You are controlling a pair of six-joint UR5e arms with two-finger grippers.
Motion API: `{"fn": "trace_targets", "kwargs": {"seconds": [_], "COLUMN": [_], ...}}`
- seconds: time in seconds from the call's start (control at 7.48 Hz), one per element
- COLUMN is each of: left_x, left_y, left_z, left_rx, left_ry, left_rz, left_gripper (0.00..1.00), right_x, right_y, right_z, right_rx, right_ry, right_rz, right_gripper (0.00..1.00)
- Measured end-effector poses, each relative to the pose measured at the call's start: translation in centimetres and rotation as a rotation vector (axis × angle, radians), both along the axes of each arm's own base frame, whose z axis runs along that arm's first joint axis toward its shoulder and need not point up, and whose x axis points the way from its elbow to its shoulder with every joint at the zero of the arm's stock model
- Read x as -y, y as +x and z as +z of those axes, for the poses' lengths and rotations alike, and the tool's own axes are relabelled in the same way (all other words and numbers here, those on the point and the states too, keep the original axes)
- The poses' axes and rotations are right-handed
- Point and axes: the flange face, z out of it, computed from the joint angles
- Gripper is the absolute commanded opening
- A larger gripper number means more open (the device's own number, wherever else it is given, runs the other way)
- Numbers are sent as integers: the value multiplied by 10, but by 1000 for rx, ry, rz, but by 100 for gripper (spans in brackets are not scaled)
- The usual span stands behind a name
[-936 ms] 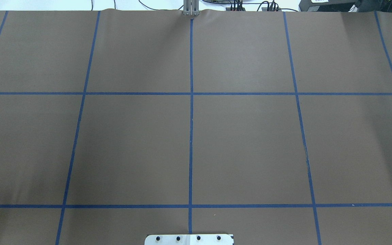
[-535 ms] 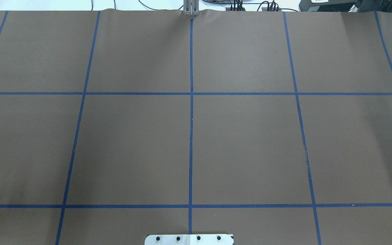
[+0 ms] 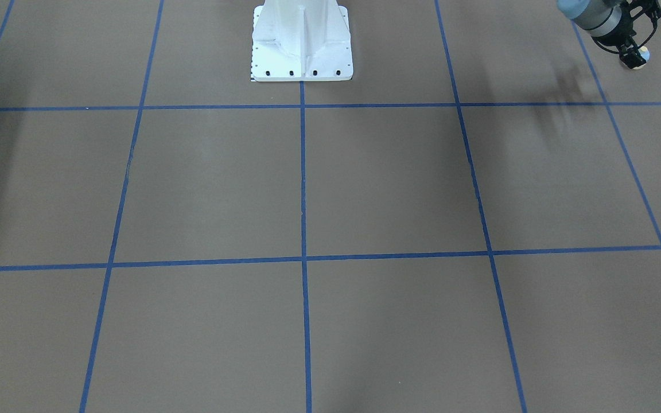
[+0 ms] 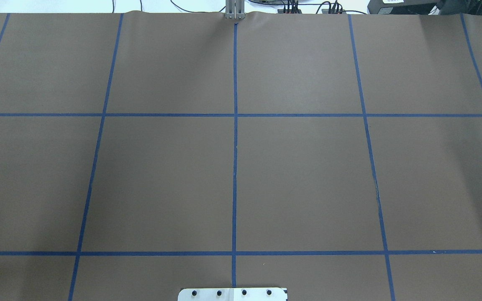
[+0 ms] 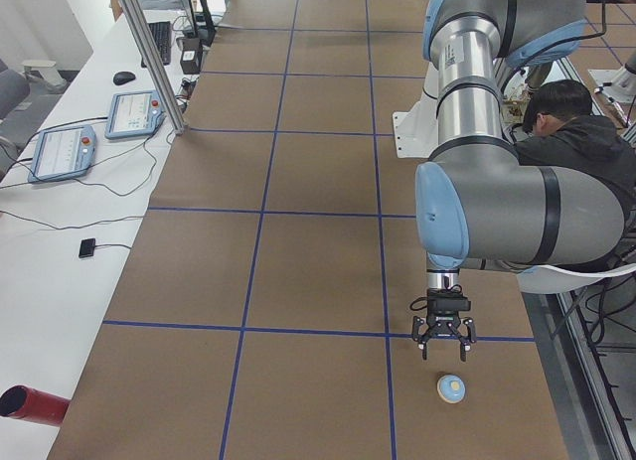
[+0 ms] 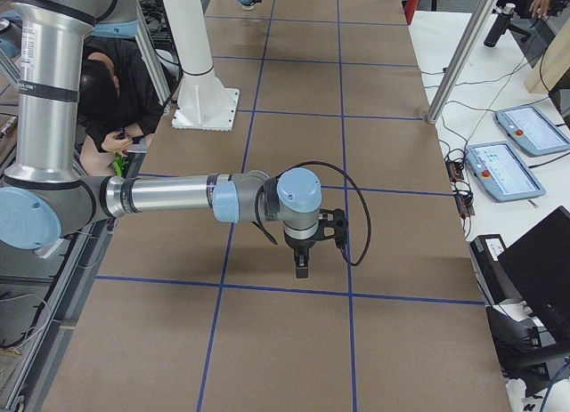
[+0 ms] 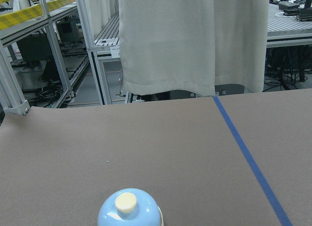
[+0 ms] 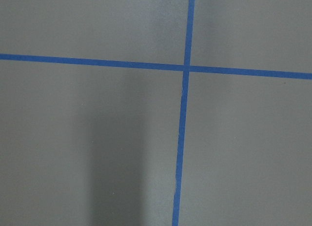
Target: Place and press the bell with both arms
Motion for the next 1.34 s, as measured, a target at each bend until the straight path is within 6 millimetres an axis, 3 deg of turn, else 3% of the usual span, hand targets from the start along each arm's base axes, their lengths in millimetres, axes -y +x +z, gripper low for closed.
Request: {"fn": "trace_targets", "kwargs": {"seconds": [0.4, 1.34], "left_x": [-24, -21], "left_y": [2, -14], "left_z": [15, 50], "left_rx": [10, 23], "left_ry": [-24, -17], "left_rz": [-1, 14], "left_gripper": [100, 100], "right_x": [0, -3], "right_y": [0, 0], "right_z": [0, 5], "right_rx": [-1, -1], "right_ry": [0, -10], "right_rz": [0, -1], "right_gripper": [100, 100]}}
